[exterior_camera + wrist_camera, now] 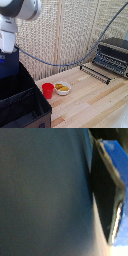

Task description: Gently maneuver your gripper in the book's direction. Confidently hold the book by angling your gripper properly. Relocate the book to the caddy. Pinpoint the back pocket of the caddy and set the book down inside it.

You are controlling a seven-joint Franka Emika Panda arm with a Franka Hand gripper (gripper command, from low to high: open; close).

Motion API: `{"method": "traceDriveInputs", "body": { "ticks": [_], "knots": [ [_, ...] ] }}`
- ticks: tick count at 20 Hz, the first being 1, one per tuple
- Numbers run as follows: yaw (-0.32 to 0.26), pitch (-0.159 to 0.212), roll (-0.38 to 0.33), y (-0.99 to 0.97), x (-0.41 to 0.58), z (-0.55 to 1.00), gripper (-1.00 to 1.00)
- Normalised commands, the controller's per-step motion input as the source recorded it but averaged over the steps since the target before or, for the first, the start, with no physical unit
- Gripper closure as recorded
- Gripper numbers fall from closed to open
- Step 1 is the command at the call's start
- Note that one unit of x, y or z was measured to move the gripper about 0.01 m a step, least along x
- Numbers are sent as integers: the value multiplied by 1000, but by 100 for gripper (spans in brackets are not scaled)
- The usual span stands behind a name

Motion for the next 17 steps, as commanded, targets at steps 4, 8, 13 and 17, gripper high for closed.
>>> {"method": "traceDriveInputs", "body": {
  "ticks": [4,8,13,17],
  "knots": [
    [-2,69,0,5,136,2,-100],
    [3,104,6,-66,194,161,-100],
    [100,16,75,-329,58,436,-100],
    [200,5,91,-409,26,566,-100]
  ]
}}
